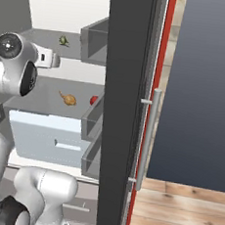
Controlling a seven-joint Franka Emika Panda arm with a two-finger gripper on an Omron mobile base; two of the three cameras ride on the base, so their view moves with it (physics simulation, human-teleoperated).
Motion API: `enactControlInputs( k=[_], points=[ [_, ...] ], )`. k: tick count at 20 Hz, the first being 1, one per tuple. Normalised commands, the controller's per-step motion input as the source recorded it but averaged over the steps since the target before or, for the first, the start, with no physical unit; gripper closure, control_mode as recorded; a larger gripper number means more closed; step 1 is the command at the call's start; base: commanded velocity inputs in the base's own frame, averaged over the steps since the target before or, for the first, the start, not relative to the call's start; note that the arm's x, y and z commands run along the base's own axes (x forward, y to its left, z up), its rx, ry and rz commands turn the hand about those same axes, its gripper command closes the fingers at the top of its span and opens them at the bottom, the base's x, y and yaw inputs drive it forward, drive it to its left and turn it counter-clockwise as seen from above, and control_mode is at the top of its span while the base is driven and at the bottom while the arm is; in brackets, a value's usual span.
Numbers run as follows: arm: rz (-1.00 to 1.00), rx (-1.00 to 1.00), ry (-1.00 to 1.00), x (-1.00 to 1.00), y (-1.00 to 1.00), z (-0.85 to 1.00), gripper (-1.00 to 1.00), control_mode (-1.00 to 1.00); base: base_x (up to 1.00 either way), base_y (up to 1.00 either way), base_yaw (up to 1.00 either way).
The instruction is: Transport the fish and onion to the fridge. Place the fish on the rack containing meat and place the onion on the rack containing the vegetable, ensuring meats and vegetables are on different racks.
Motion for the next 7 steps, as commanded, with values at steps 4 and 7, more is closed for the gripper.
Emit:
enactControlInputs(
  k=[4, 7],
  points=[
    [-0.03, 0.0, 0.21, -1.0, -0.34, 0.0, -1.0, -1.0, 0.0, 0.0, 0.0],
    [-0.03, 0.0, 0.2, -1.0, -0.27, 0.0, -1.0, -1.0, 0.0, 0.0, 0.0]
  ],
)
